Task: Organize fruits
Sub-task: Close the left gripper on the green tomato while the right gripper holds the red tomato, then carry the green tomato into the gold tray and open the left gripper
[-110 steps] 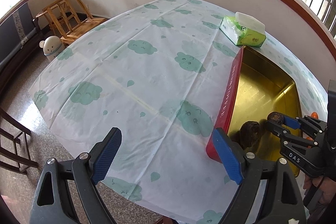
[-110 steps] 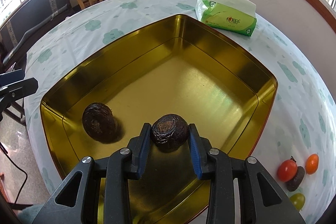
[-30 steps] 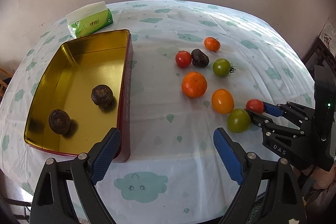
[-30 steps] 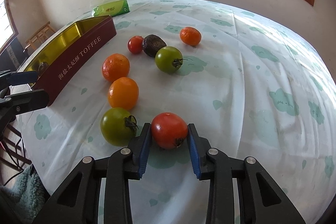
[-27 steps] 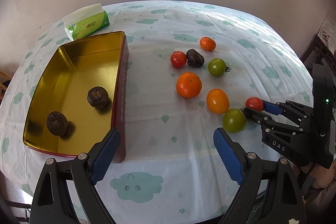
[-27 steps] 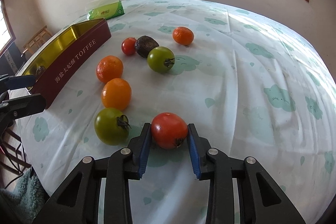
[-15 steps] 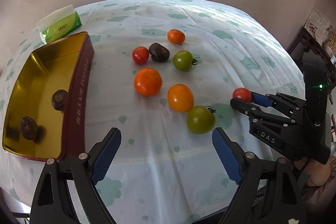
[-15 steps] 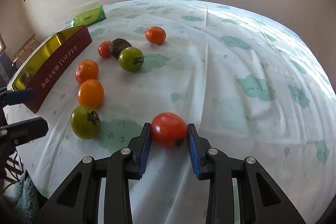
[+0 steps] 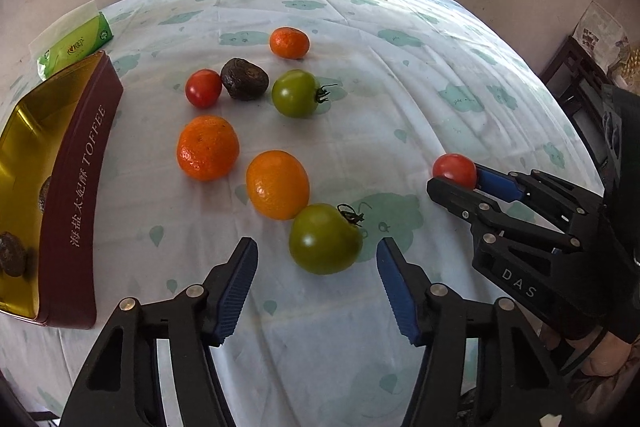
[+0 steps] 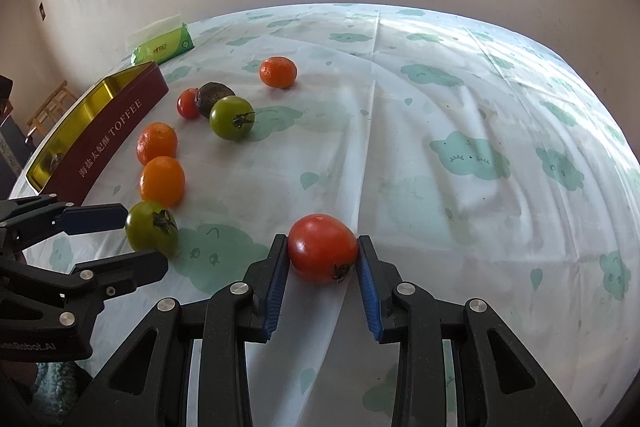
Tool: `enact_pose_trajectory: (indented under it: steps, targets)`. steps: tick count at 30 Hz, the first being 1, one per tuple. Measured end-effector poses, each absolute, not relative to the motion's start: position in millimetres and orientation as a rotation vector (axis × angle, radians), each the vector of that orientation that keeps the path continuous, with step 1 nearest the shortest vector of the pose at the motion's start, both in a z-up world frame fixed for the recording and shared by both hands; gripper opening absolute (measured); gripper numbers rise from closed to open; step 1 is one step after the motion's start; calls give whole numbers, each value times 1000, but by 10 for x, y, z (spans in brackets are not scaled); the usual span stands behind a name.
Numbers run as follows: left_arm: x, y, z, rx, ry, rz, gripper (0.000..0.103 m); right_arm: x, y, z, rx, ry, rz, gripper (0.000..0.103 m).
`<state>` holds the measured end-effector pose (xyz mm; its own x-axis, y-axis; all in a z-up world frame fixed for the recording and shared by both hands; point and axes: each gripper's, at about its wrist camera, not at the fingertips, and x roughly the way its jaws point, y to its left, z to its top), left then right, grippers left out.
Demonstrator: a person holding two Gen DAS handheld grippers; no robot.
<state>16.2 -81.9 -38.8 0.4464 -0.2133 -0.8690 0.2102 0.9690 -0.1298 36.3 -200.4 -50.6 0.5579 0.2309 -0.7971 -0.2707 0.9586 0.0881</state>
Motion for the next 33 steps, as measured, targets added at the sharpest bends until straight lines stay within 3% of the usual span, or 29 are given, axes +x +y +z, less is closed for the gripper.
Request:
enact_pose_trajectory:
  steps: [6, 10, 33]
  targets:
    - [207, -856, -434, -4, 1093, -257, 47, 350, -2017, -503, -38, 929, 298, 35]
    - [217, -851, -448, -17, 1103, -275, 34, 347, -2017, -507, -41, 929, 296, 35]
    - [22, -395, -82, -58, 1040, -244, 33, 387, -1820, -516, -138, 955, 235, 35]
